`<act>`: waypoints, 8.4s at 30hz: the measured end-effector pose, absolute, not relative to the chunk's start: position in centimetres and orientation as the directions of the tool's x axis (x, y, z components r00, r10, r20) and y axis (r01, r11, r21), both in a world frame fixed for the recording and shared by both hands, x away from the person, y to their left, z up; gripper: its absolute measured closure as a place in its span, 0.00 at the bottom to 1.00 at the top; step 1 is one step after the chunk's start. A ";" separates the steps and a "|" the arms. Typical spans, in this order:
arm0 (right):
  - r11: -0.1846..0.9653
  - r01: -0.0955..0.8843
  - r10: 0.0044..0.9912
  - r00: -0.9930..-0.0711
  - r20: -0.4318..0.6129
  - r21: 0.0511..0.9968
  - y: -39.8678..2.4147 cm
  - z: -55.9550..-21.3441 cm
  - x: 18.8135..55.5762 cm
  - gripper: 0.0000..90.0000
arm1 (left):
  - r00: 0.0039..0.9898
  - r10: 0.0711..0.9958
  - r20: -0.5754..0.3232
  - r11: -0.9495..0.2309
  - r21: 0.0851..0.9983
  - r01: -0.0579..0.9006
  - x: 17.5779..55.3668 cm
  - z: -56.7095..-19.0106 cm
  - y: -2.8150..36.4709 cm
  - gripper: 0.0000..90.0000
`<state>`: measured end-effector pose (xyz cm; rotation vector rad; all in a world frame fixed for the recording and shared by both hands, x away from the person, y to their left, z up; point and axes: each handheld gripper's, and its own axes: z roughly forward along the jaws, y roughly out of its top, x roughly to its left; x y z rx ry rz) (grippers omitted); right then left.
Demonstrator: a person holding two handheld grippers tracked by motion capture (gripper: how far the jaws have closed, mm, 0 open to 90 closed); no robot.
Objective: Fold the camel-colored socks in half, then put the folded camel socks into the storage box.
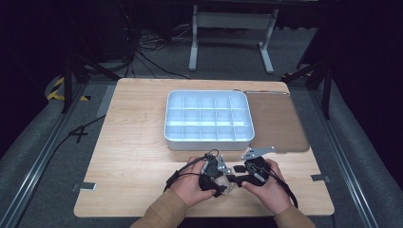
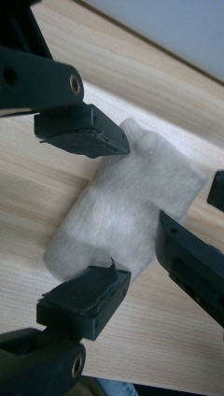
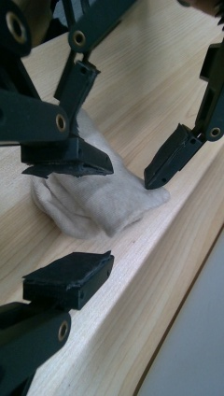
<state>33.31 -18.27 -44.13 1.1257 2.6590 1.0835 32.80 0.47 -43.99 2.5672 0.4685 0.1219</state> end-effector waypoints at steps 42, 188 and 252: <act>0.516 0.672 0.607 -0.725 0.327 0.532 -17.2 -45.4 34.2 0.82 | 0.923 0.383 -0.029 -0.813 0.464 0.352 32.0 -44.1 1.7 0.36; 0.670 0.617 0.690 -0.722 -0.041 0.413 -19.4 -38.7 48.2 0.82 | 0.756 0.652 -0.051 -0.624 0.531 0.574 32.6 -39.5 14.0 0.38; 0.595 0.521 0.652 -0.758 0.012 0.612 -22.0 -34.8 44.9 0.60 | 0.743 0.666 -0.066 -0.609 0.526 0.593 32.5 -39.8 14.8 0.38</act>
